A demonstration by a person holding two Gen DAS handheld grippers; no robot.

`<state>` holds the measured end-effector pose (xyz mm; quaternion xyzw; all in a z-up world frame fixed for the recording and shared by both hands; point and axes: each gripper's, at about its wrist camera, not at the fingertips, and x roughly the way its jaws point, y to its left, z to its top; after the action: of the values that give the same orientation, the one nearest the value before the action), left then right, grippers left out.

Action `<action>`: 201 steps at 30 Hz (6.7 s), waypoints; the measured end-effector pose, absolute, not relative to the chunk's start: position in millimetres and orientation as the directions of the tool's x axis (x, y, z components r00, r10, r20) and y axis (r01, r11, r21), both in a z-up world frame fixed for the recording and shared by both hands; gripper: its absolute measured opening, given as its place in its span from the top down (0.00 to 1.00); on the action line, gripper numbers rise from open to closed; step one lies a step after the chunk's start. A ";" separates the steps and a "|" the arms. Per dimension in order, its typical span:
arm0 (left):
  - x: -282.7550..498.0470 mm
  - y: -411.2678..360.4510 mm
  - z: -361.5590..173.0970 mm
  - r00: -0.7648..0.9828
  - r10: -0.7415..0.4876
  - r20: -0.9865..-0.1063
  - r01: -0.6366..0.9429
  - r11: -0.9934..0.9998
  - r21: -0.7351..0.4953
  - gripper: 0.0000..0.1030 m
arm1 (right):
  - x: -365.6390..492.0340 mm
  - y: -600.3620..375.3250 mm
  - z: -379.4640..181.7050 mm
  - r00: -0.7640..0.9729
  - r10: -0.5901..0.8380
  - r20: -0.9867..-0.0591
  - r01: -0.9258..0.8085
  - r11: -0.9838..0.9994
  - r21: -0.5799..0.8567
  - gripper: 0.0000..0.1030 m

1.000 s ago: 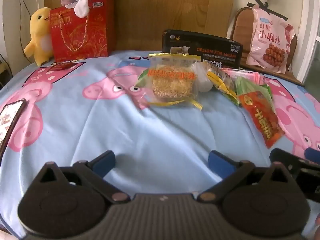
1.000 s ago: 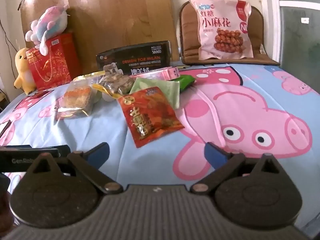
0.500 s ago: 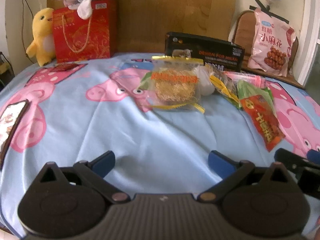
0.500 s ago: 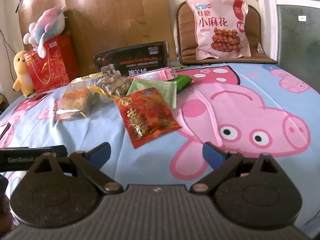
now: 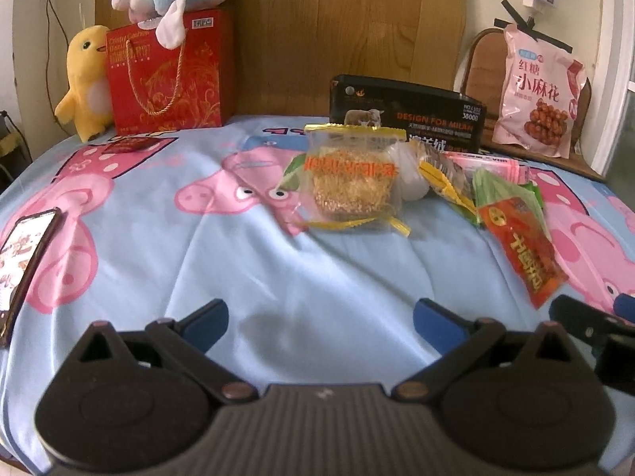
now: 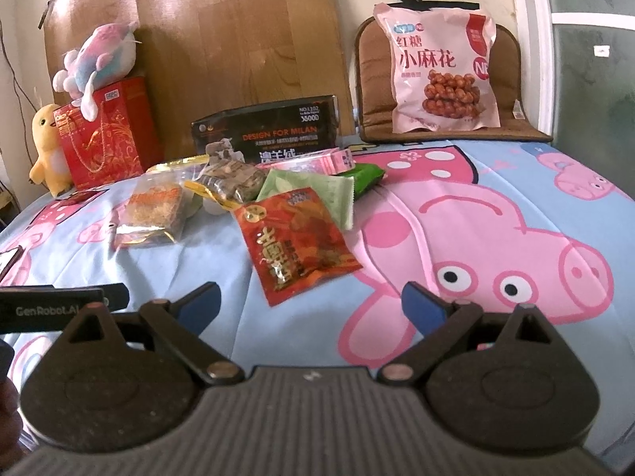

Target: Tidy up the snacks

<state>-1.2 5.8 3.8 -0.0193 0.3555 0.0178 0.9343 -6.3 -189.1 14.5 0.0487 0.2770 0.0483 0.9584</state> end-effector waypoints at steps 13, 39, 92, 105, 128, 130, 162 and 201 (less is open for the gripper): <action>2.0 5.8 0.3 0.726 0.011 -0.688 -0.045 0.999 -0.031 0.00 | -5.0 -190.5 12.1 0.835 0.122 -0.536 -0.063 0.990 0.128 0.04; 0.5 1.9 0.5 0.731 0.008 -0.682 -0.035 0.999 -0.026 0.00 | -7.2 -191.3 12.3 0.837 0.121 -0.534 -0.059 0.989 0.132 0.04; 0.0 -0.4 -1.8 0.743 -0.002 -0.669 -0.013 1.000 -0.018 0.00 | -6.3 -191.0 10.0 0.830 0.126 -0.544 -0.061 0.989 0.137 0.04; 0.5 -0.7 -1.8 0.744 -0.001 -0.668 -0.010 1.000 -0.013 0.00 | -6.2 -190.0 9.7 0.831 0.126 -0.542 -0.063 0.989 0.133 0.04; 82.3 -15.8 31.7 0.600 -0.424 -0.678 0.313 0.905 -0.289 0.14 | 23.2 -199.8 12.3 0.800 0.193 -0.568 -0.193 0.979 0.061 0.12; 92.8 -24.4 28.9 0.566 -0.448 -0.692 0.316 0.893 -0.321 0.18 | 33.0 -200.1 15.5 0.793 0.214 -0.570 -0.237 0.971 0.035 0.12; 140.1 -38.7 106.0 0.707 -0.403 -0.582 0.362 0.912 -0.191 0.74 | 122.8 -197.8 68.5 0.778 0.441 -0.448 -0.381 0.898 0.221 0.57; 277.7 26.8 85.4 0.721 -0.084 -0.688 0.009 0.994 -0.112 0.55 | 191.7 -216.4 70.6 0.806 0.421 -0.417 -0.250 0.880 0.404 0.43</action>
<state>277.7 26.8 85.4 -0.0503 0.3725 -0.0250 0.9263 191.7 -216.4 70.6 0.1673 0.2549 0.1793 0.9353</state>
